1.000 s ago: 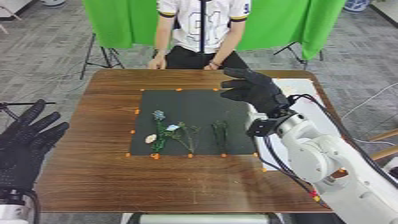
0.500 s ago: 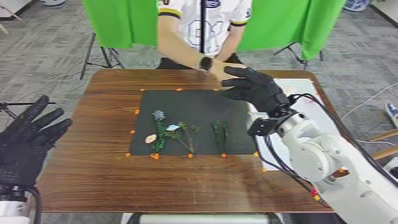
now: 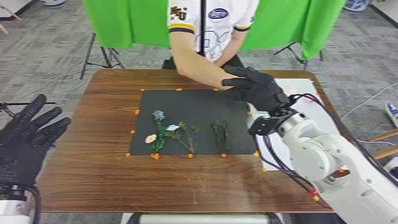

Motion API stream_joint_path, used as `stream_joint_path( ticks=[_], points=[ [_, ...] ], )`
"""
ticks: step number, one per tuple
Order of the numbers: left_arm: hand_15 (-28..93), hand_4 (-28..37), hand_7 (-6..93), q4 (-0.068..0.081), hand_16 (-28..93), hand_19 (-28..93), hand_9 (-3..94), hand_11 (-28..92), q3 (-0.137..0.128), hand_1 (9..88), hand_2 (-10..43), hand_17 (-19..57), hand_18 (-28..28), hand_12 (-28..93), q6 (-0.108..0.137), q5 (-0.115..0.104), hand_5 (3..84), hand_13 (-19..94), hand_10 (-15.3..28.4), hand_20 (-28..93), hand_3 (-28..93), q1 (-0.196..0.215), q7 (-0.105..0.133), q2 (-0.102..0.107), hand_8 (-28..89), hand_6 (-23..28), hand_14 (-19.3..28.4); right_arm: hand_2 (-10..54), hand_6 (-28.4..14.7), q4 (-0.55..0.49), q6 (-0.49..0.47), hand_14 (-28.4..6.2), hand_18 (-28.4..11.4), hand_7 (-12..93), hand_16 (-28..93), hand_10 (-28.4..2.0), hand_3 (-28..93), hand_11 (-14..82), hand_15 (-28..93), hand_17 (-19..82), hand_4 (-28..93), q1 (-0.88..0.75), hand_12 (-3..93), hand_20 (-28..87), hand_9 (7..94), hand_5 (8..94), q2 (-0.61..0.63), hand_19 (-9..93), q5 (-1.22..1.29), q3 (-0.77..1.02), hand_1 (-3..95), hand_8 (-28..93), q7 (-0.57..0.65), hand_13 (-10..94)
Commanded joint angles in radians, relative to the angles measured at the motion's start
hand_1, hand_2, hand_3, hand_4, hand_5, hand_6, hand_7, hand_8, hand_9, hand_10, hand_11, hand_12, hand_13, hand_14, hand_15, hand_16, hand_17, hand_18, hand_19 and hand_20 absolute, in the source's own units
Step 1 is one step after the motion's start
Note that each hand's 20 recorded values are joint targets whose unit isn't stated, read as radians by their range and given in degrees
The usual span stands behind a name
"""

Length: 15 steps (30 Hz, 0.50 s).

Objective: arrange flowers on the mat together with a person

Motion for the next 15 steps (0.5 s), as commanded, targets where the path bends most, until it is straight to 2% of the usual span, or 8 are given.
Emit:
stream_joint_path(
  ticks=[1,2,3,6,10,14,15],
  points=[
    [46,-24.7,8.9,-0.007,-5,42,31.5,18,-0.005,20.4,5.9,-8.4,19.4,12,-0.023,0.031,32.1,21,15.0,19,76,0.001,-0.038,-0.032,-8,4.8,22.4,3.7,0.0,0.0,-0.002,-17.3,-21.5,15,13,-15.5,75,14.5,42,4,-27,-0.017,15.0,18,52.6,48.6,-0.007,48,0.0,0.013,22.2,-12,0.007,42],
    [46,-24.7,8.9,-0.007,-5,42,31.5,18,-0.006,20.4,6.0,-8.4,19.5,12,-0.025,0.04,32.1,21,15.1,19,76,-0.007,-0.053,-0.04,-8,4.8,22.4,3.7,0.0,-0.002,0.0,-17.3,-21.5,15,13,-15.5,75,14.5,42,4,-27,-0.02,15.0,18,52.6,48.6,-0.009,48,-0.006,0.017,22.2,-12,0.012,42],
    [46,-24.7,8.9,-0.007,-5,42,31.6,18,-0.007,20.4,6.0,-8.4,19.4,12,-0.021,0.033,32.1,21,15.1,19,76,-0.003,-0.048,-0.033,-8,4.8,22.4,3.7,0.1,-0.004,0.002,-17.2,-21.5,15,13,-15.5,75,14.5,42,4,-27,-0.021,15.0,18,52.6,48.6,-0.007,48,-0.007,0.015,22.2,-12,0.01,42],
    [46,-24.6,8.9,-0.008,-5,42,31.5,18,-0.01,20.4,5.9,-8.4,19.4,12,-0.022,0.033,32.1,21,15.1,19,76,0.003,-0.046,-0.029,-8,4.8,22.5,3.7,0.1,-0.005,0.002,-17.2,-21.5,15,13,-15.5,75,14.4,42,4,-27,-0.025,15.0,18,52.6,48.6,-0.011,48,-0.019,0.018,22.2,-12,0.018,42],
    [46,-24.7,8.9,-0.005,-5,42,31.5,18,-0.006,20.4,5.9,-8.3,19.4,12,-0.021,0.039,32.1,21,15.0,19,76,-0.004,-0.061,-0.033,-8,4.8,22.4,3.6,0.1,-0.006,0.005,-17.3,-21.6,15,13,-15.4,75,14.5,42,3,-27,-0.031,15.1,19,52.6,48.6,-0.011,48,-0.016,0.021,22.1,-12,0.018,42],
    [46,-24.7,9.0,-0.005,-5,42,31.6,18,-0.003,20.5,5.9,-8.4,19.4,12,-0.021,0.034,32.1,21,15.0,19,76,-0.002,-0.057,-0.027,-8,4.7,22.4,3.6,0.1,-0.007,0.008,-17.2,-21.6,15,13,-15.4,75,14.5,42,3,-27,-0.033,15.1,19,52.7,48.7,-0.012,48,-0.008,0.023,22.1,-12,0.018,42],
    [46,-24.7,8.9,-0.004,-5,42,31.6,18,-0.002,20.5,5.9,-8.4,19.4,12,-0.027,0.039,32.1,21,14.9,19,76,-0.01,-0.065,-0.032,-8,4.8,22.4,3.6,0.1,-0.01,0.014,-17.2,-21.6,15,13,-15.5,75,14.5,42,3,-27,-0.035,15.1,19,52.7,48.7,-0.01,48,-0.011,0.022,22.1,-12,0.018,42]
  ],
)
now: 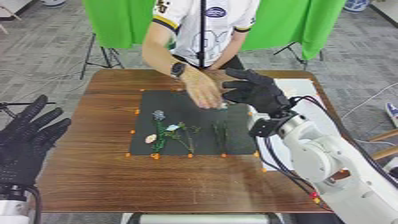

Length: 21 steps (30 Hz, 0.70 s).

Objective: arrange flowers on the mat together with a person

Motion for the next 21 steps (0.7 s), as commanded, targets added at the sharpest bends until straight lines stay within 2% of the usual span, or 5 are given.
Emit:
stream_joint_path(
  ticks=[1,6,9,15,21],
  points=[
    [46,-24.7,8.9,0.0,-5,42,31.6,18,0.004,20.5,5.9,-8.4,19.4,12,-0.014,0.006,32.1,21,15.0,19,76,0.002,-0.017,-0.003,-8,4.8,22.4,3.6,0.1,-0.008,0.009,-17.2,-21.7,15,13,-15.5,75,14.5,42,3,-27,-0.013,15.1,19,52.8,48.7,-0.007,48,-0.007,0.008,22.1,-12,0.004,42],
    [46,-24.6,8.9,-0.002,-5,42,31.5,18,0.001,20.4,5.8,-8.4,19.4,12,-0.012,0.009,32.2,21,15.1,19,76,0.005,-0.023,-0.006,-8,4.8,22.4,3.7,0.2,-0.01,0.012,-17.2,-21.7,15,13,-15.5,75,14.6,42,3,-27,-0.018,15.1,19,52.9,48.7,-0.008,48,-0.001,0.008,22.1,-12,0.007,42],
    [46,-24.8,8.9,-0.002,-5,42,31.5,18,0.001,20.5,5.9,-8.4,19.5,12,-0.005,-0.004,32.2,21,15.1,19,76,0.017,-0.005,0.009,-8,4.8,22.3,3.8,0.1,-0.013,0.013,-17.2,-21.7,15,13,-15.5,74,14.6,42,3,-27,-0.021,15.0,19,52.9,48.8,-0.005,48,0.0,0.009,22.1,-12,0.004,42],
    [46,-24.7,9.0,0.001,-5,42,31.5,18,0.007,20.5,5.9,-8.4,19.5,12,-0.013,0.011,32.2,21,15.0,19,76,-0.006,-0.025,-0.012,-8,4.8,22.4,3.7,0.2,-0.005,0.011,-17.2,-21.8,15,13,-15.5,75,14.6,42,3,-27,-0.004,15.1,19,53.0,48.8,-0.007,48,-0.005,0.001,22.0,-12,0.008,42],
    [46,-24.7,8.9,-0.002,-5,42,31.5,18,0.009,20.6,5.9,-8.3,19.4,12,0.005,-0.014,32.2,21,15.1,19,76,0.021,0.021,0.018,-8,4.8,22.4,3.8,0.2,-0.003,0.005,-17.2,-21.8,15,13,-15.5,75,14.6,42,3,-27,0.0,15.0,19,53.1,48.9,-0.005,48,-0.001,0.0,22.1,-12,0.008,42]
  ],
)
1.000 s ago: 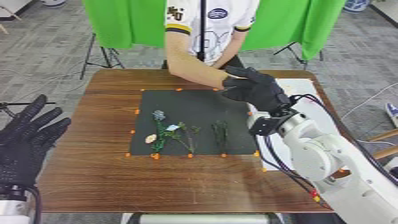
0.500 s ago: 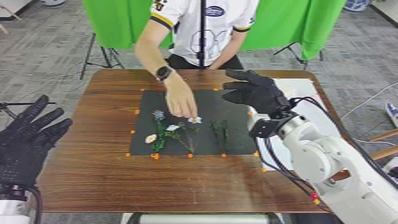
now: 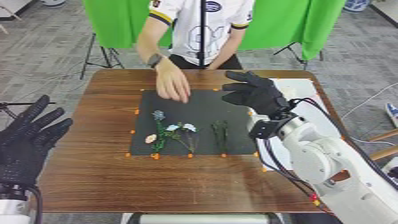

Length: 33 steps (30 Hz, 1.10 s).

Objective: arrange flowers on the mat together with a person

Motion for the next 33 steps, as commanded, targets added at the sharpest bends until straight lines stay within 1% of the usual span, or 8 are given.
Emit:
stream_joint_path(
  ticks=[1,2,7,11,13,14,23,33],
  points=[
    [46,-24.7,9.0,0.0,-5,42,31.5,18,0.011,20.6,5.9,-8.3,19.4,12,0.009,-0.021,32.2,21,15.1,19,76,0.024,0.04,0.025,-8,4.8,22.5,3.8,0.2,-0.003,0.007,-17.2,-21.8,15,13,-15.5,75,14.6,42,3,-27,0.014,15.0,19,53.1,48.9,0.001,48,0.0,-0.004,22.1,-12,-0.005,42],
    [46,-24.7,9.0,0.0,-5,42,31.5,18,0.009,20.6,5.9,-8.4,19.5,12,0.012,-0.029,32.2,21,15.1,19,76,0.031,0.044,0.034,-8,4.8,22.5,3.8,0.2,-0.004,0.007,-17.1,-21.8,15,13,-15.5,75,14.6,42,3,-27,0.01,15.0,19,53.1,48.9,-0.001,48,-0.006,0.001,22.1,-12,0.001,42],
    [46,-24.6,8.9,0.0,-5,42,31.5,18,0.019,20.6,5.9,-8.4,19.5,12,-0.006,0.009,32.2,21,15.0,19,76,0.006,0.01,-0.011,-8,4.8,22.5,3.8,0.2,-0.007,0.018,-17.2,-21.8,15,13,-15.5,74,14.9,43,3,-27,0.016,15.1,19,53.2,48.9,0.01,48,-0.025,0.01,22.3,-12,0.006,42],
    [46,-24.6,8.9,-0.003,-5,42,31.6,18,0.014,20.5,5.9,-8.4,19.5,12,0.016,-0.032,32.1,21,15.0,19,76,0.045,0.063,0.04,-8,4.8,22.4,3.7,0.2,-0.014,0.031,-17.2,-21.8,15,13,-15.5,75,15.1,44,4,-27,0.007,15.1,19,53.2,48.9,0.024,49,-0.035,0.034,22.2,-12,0.009,43],
    [46,-24.6,8.9,-0.003,-5,42,31.6,18,0.02,20.5,5.9,-8.4,19.5,12,0.005,-0.008,32.1,21,15.0,19,76,0.025,0.035,0.01,-8,4.8,22.4,3.7,0.1,-0.02,0.05,-17.2,-21.7,15,13,-15.5,75,15.2,44,4,-27,0.001,15.1,19,53.3,48.9,0.035,49,-0.05,0.046,22.3,-12,0.01,43],
    [46,-24.6,8.9,-0.003,-5,42,31.5,18,0.017,20.5,5.9,-8.4,19.5,12,0.011,-0.019,32.1,21,15.0,19,76,0.034,0.048,0.023,-8,4.8,22.4,3.7,0.1,-0.022,0.06,-17.2,-21.8,15,13,-15.6,75,15.4,44,4,-27,0.0,15.1,19,53.4,49.0,0.041,49,-0.062,0.051,22.3,-12,0.012,43],
    [46,-24.7,9.0,-0.004,-5,42,31.5,18,0.023,20.5,5.9,-8.4,19.6,12,0.01,-0.011,32.0,21,15.0,19,76,0.03,0.045,0.017,-8,4.7,22.4,3.1,0.0,-0.04,0.203,-17.5,-22.7,15,13,-16.0,75,16.2,47,5,-27,-0.021,15.1,20,53.7,49.0,0.124,51,-0.176,0.116,22.7,-12,0.059,44],
    [46,-24.6,8.9,-0.006,-5,42,31.5,18,0.022,20.6,6.0,-8.4,19.5,12,0.02,-0.026,32.1,21,15.0,19,76,0.04,0.067,0.037,-8,4.8,22.3,1.3,-0.4,0.037,0.415,-17.5,-24.4,15,12,-16.3,74,14.4,49,10,-26,0.166,14.7,20,49.8,48.6,0.244,57,-0.688,-0.026,24.9,-12,0.477,46]
  ],
)
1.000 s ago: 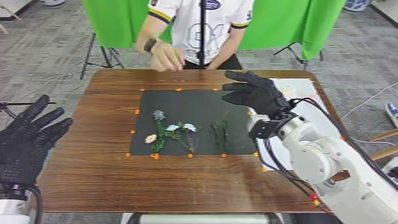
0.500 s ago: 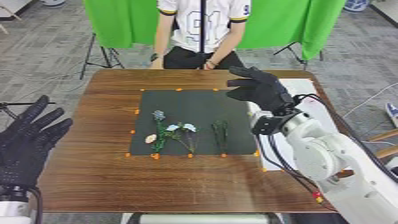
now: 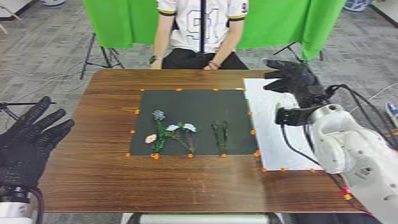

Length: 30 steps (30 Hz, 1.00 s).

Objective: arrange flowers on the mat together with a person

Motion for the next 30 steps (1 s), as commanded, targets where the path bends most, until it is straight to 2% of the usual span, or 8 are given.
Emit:
stream_joint_path(
  ticks=[1,5,9,10,14,18,23,30],
  points=[
    [46,-24.6,8.9,-0.005,-5,42,31.5,18,0.003,20.6,6.0,-8.4,19.5,12,0.018,-0.016,32.1,21,14.9,19,76,0.028,0.026,0.022,-8,4.8,22.3,1.2,-0.5,0.098,0.122,-17.6,-24.6,15,12,-16.3,74,13.9,49,11,-25,0.217,14.7,20,49.2,48.3,0.105,58,-0.399,-0.162,25.0,-12,0.352,46],
    [46,-24.7,8.9,-0.005,-5,42,31.5,18,0.003,20.7,6.0,-8.4,19.5,12,0.025,-0.031,32.0,21,14.9,19,76,0.035,0.048,0.037,-8,4.8,22.4,-0.7,-0.4,0.188,0.043,-17.4,-24.8,14,11,-16.3,74,12.1,50,12,-25,0.363,14.5,19,46.9,46.5,0.126,59,-0.558,-0.307,26.2,-12,0.486,47],
    [46,-24.6,8.9,-0.003,-5,42,31.4,18,0.009,20.7,6.1,-8.4,19.5,12,0.012,-0.005,32.0,21,15.0,19,76,0.01,0.018,0.013,-8,4.8,22.4,-1.7,-0.6,0.263,-0.045,-17.3,-24.3,14,11,-16.2,75,10.4,50,12,-25,0.48,14.6,19,44.9,45.0,0.134,60,-0.646,-0.424,27.6,-12,0.586,47],
    [46,-24.6,8.9,-0.003,-5,42,31.4,18,0.008,20.8,6.1,-8.4,19.5,12,0.022,-0.026,32.0,21,15.0,19,76,0.024,0.043,0.036,-8,4.8,22.4,-1.9,-0.6,0.282,-0.074,-17.3,-24.2,13,11,-16.3,75,10.1,50,13,-25,0.512,14.6,18,44.3,44.5,0.13,61,-0.671,-0.454,28.0,-12,0.611,47],
    [46,-24.5,8.8,-0.003,-5,42,31.4,18,0.01,20.7,6.1,-8.5,19.5,12,0.028,-0.039,32.1,21,15.0,19,76,0.029,0.057,0.053,-8,4.8,22.4,-3.0,-0.5,0.354,-0.16,-17.4,-23.9,12,10,-16.6,75,8.6,50,13,-25,0.611,14.7,18,42.3,42.4,0.124,62,-0.725,-0.561,28.9,-11,0.667,47],
    [46,-24.6,8.9,-0.002,-5,42,31.4,18,0.017,20.7,6.2,-8.5,19.5,12,0.008,0.0,32.1,21,15.0,19,76,-0.001,0.009,0.011,-8,4.8,22.4,-4.0,-0.3,0.421,-0.252,-17.3,-23.0,12,10,-16.9,75,7.9,51,14,-25,0.67,15.0,17,41.3,41.2,0.106,64,-0.718,-0.619,30.1,-11,0.697,47],
    [46,-24.5,8.9,0.001,-5,42,31.5,18,0.024,20.7,6.2,-8.5,19.5,12,0.016,-0.018,32.1,21,14.9,19,76,0.006,0.025,0.033,-8,4.8,22.4,-4.6,0.2,0.464,-0.304,-16.9,-22.3,13,10,-17.2,76,8.4,52,14,-25,0.671,15.3,16,41.6,42.3,0.093,65,-0.688,-0.629,31.7,-11,0.701,48],
    [46,-24.5,8.8,0.006,-5,42,31.5,18,0.025,20.7,6.2,-8.5,19.5,12,0.008,-0.013,32.0,21,15.1,19,76,-0.005,0.003,0.033,-8,4.8,22.4,-5.3,1.5,0.484,-0.34,-16.4,-21.5,14,9,-16.6,77,9.3,52,13,-26,0.66,14.8,15,43.3,44.5,0.09,65,-0.689,-0.649,33.5,-12,0.701,49]
  ],
)
